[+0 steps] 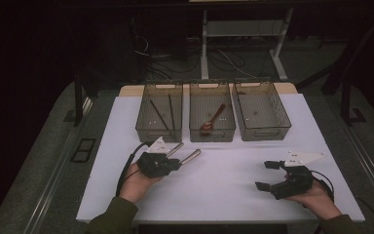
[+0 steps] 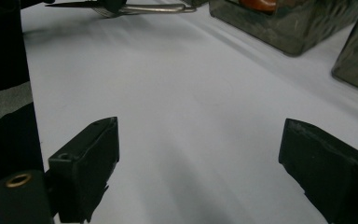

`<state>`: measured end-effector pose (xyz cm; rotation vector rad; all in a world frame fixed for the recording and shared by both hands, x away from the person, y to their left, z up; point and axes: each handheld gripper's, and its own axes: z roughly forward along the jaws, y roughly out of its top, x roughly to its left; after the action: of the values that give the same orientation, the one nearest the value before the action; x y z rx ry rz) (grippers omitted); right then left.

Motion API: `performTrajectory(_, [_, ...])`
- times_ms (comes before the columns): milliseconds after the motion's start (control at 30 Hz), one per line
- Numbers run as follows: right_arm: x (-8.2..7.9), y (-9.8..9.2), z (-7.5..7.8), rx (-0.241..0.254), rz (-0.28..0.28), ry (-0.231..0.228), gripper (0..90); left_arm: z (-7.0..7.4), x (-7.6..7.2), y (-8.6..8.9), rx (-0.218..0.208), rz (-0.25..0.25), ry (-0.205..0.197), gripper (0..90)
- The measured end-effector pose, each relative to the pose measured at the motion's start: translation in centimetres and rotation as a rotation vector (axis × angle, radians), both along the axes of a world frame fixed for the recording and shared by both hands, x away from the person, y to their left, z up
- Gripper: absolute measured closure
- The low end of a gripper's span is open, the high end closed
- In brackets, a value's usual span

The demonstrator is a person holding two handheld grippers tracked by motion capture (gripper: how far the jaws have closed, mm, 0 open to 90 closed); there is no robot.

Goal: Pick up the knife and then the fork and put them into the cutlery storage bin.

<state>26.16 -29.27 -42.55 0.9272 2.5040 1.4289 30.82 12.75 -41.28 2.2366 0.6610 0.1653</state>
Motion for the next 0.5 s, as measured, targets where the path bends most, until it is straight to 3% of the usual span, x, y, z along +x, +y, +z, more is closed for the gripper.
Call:
performTrajectory(200, [0.6, 0.7, 1.3, -0.050, 0.076, -0.002, 11.7, 0.4, -0.7, -2.0, -0.004, -0.083, 0.007, 79.1])
performTrajectory(500, [2.0, 3.2, 3.3, -0.104, 0.186, -0.042, 13.8, 0.8, -1.2, -5.5, 0.015, -0.218, 0.011, 79.1])
